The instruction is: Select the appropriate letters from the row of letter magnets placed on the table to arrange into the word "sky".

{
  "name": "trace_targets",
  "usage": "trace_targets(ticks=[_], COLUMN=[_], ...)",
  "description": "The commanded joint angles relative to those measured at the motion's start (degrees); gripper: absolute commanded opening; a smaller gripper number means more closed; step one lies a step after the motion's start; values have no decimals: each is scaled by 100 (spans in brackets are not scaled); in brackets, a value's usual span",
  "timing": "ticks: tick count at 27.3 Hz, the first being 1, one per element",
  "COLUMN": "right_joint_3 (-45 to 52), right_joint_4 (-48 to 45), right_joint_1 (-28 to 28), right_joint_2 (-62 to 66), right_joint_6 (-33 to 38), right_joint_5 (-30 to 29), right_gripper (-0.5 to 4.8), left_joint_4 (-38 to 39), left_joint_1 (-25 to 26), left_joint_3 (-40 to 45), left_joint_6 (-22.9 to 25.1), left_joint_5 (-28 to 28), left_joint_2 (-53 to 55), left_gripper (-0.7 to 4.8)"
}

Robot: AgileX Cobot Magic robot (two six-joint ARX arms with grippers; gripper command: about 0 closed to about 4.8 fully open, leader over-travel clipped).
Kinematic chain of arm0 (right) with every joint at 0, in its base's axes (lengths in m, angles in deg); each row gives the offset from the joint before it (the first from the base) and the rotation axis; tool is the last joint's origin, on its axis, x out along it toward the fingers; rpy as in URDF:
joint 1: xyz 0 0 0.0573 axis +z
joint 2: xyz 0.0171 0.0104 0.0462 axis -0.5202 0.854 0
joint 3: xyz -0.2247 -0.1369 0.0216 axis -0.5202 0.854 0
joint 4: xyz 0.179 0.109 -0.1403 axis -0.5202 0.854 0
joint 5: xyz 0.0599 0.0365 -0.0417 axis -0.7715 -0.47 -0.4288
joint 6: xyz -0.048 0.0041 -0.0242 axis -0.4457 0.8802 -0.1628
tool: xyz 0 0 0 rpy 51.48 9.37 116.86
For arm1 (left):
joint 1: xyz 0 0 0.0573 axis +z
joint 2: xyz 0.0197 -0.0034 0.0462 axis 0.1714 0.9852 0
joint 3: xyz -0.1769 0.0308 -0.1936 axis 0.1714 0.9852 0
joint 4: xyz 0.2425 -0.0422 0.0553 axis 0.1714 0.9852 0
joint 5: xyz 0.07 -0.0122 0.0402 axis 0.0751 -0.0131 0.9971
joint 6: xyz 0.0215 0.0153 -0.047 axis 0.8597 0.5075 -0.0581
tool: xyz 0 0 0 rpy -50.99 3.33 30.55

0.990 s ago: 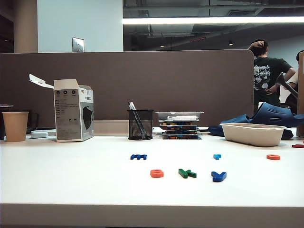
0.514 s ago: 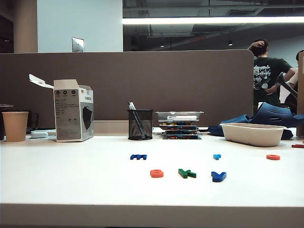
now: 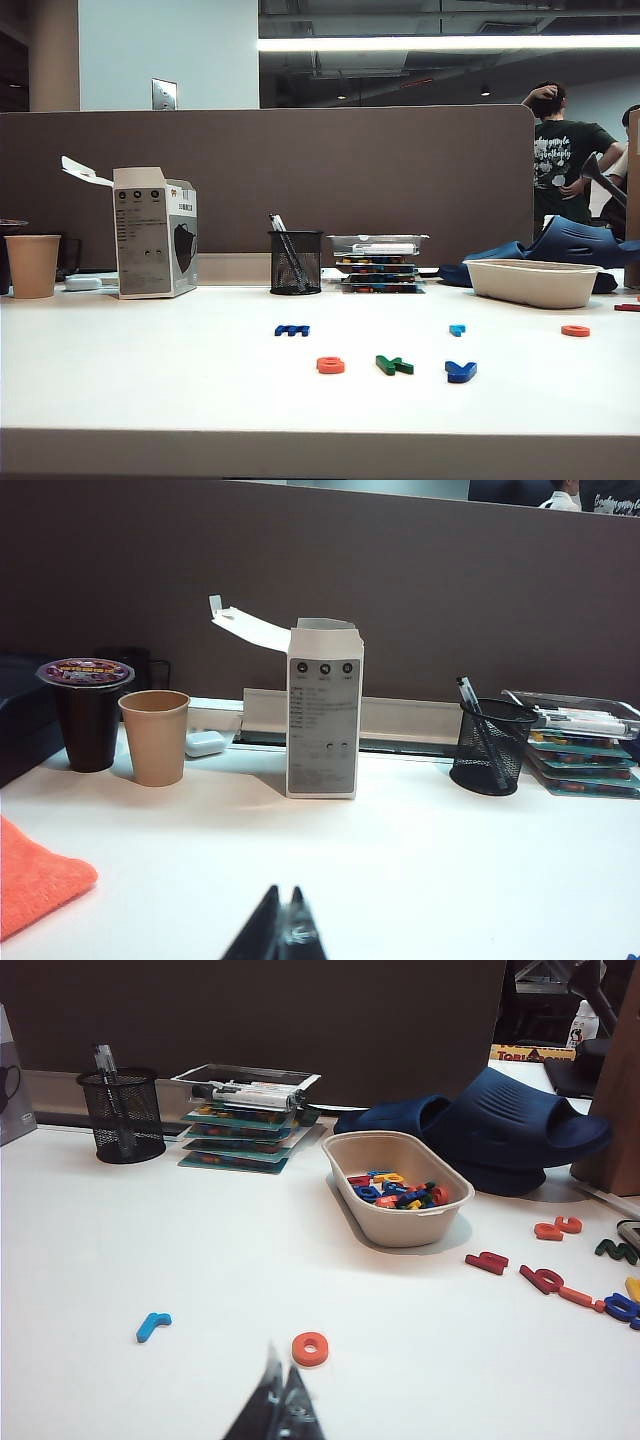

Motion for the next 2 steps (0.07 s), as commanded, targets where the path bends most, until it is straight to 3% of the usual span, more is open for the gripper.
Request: trace_targets(ticks=[1,2], right_joint_3=[33,33], right_joint_4=[-74,-74], right_joint_1=[4,4], right_joint_2=[4,4], right_joint_6=[0,0], right_joint_5=[35,35], right_gripper=[-5,-5], left_joint_4=[-46,-46], left_joint_1=[0,0], left_joint_3=[-28,-28], left_joint_6=[7,7], left_joint_5=[-37,-37], left_joint_2=[0,0], left_gripper=[-5,-5])
